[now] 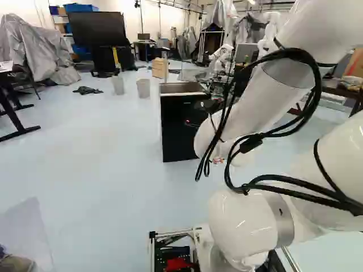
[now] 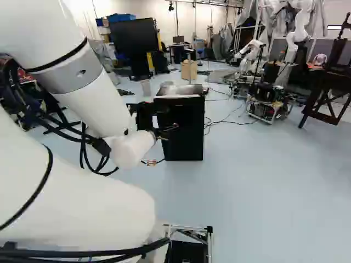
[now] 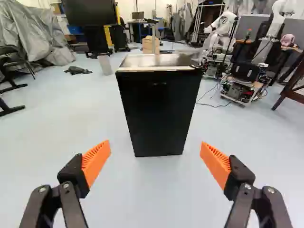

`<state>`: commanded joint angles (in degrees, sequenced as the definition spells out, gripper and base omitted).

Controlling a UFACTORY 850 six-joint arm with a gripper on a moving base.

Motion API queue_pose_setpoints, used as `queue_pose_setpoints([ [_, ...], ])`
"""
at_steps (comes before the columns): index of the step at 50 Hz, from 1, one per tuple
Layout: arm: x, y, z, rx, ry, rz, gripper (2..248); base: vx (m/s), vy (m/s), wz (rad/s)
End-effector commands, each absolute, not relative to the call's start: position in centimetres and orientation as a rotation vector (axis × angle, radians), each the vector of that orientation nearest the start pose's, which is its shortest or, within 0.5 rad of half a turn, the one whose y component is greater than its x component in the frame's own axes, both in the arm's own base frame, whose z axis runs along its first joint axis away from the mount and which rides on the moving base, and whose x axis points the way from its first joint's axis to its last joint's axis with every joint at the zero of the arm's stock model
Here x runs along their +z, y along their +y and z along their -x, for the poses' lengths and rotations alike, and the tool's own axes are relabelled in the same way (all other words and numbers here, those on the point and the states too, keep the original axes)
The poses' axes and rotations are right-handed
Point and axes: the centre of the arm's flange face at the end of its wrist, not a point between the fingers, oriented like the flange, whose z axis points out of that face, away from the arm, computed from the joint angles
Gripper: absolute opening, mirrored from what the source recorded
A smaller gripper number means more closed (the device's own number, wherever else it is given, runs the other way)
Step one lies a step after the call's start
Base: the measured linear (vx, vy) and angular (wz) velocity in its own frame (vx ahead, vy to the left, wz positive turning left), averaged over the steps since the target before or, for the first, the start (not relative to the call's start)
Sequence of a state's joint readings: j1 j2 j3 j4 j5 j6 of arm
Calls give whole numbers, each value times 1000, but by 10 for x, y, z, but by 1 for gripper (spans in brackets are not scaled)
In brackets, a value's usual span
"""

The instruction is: Grab a drink from the fridge

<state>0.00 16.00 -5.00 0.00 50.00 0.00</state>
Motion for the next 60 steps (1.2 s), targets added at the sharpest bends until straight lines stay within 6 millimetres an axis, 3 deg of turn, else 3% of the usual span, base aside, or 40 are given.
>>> queue_pose_setpoints([
  [30, 366, 0, -270, -1824, 0, 2558, 247, 29, 8, -13],
  [60, 366, 0, -270, -1824, 0, 2558, 247, 78, 65, -22],
])
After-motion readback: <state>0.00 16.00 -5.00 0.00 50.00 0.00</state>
